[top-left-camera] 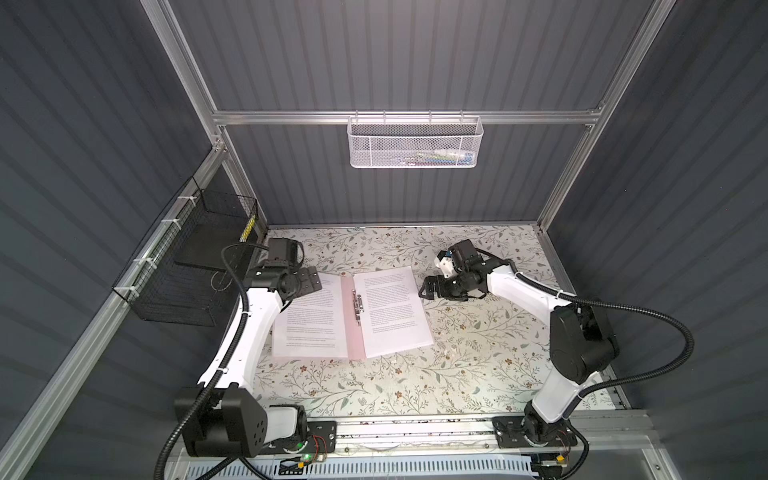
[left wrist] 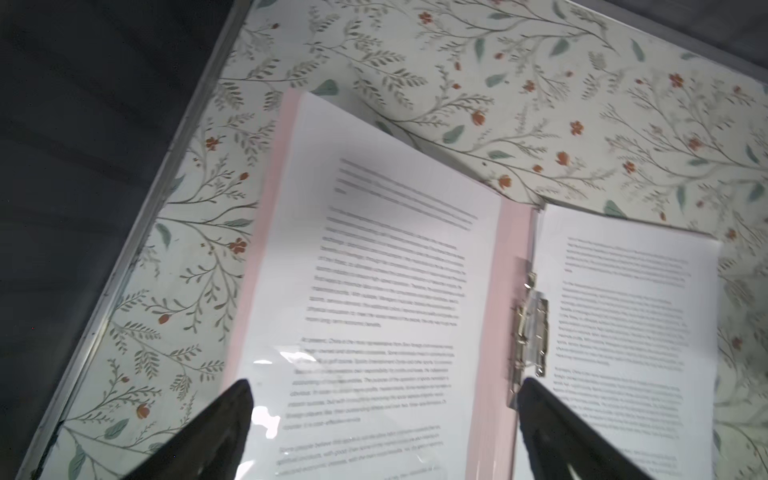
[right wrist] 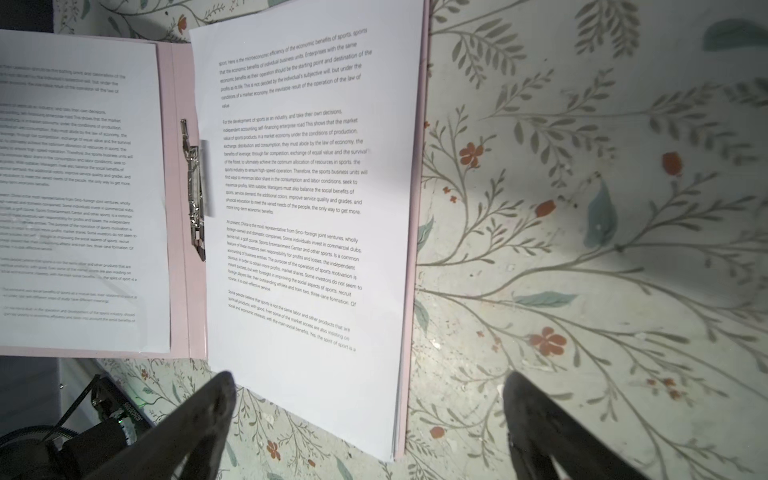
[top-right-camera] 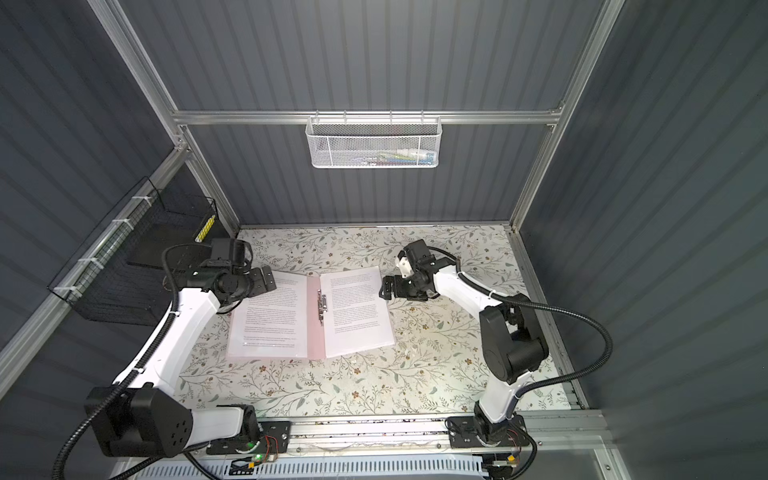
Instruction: Put the files into the folder
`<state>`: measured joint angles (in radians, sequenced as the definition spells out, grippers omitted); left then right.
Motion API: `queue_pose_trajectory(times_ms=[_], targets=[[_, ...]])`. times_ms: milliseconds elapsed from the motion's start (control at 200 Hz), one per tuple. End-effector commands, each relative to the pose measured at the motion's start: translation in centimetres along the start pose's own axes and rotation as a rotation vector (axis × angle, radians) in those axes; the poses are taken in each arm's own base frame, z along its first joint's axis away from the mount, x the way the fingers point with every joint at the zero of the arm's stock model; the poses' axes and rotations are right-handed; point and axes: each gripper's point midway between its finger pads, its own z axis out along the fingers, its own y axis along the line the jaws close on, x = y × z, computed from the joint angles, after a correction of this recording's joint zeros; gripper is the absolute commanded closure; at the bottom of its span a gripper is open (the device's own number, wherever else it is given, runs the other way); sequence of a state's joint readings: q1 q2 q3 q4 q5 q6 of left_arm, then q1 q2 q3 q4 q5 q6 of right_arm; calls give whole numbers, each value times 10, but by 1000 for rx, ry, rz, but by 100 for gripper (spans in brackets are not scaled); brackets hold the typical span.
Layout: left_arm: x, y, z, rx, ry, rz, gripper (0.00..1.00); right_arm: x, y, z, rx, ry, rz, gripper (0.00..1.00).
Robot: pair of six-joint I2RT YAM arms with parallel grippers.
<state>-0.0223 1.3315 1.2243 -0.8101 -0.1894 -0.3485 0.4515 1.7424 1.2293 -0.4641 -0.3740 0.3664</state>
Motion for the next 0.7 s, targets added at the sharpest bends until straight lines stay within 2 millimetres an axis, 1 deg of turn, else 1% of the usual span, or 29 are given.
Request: queue_pose_trajectory(times_ms=[0, 60, 160, 235, 340, 470, 530, 605, 695], targets=[[-3, 16, 12, -53, 13, -45, 0, -1, 9, 5, -83, -42, 8, 1], [-6, 28, 15, -104, -8, -59, 0, 4, 9, 7, -99, -40, 13, 1], [-5, 37, 28, -125, 11, -74, 0, 7, 8, 9, -122, -41, 21, 1], [-6, 40, 37, -119, 28, -92, 0, 7, 7, 10, -135, -47, 26, 1], [-7, 39, 48, -92, 39, -100, 0, 8, 5, 13, -144, -39, 33, 1], [-4, 48, 62, -115, 75, -130, 0, 9, 1, 17, -161, -37, 52, 1], [-3, 46, 68, -87, 83, -139, 0, 8, 0, 17, -170, -39, 60, 1], [5, 44, 79, -75, 124, -140, 0, 7, -3, 19, -172, -40, 77, 1], [15, 35, 88, -21, 161, -140, 0, 6, -4, 19, -178, -45, 94, 1]])
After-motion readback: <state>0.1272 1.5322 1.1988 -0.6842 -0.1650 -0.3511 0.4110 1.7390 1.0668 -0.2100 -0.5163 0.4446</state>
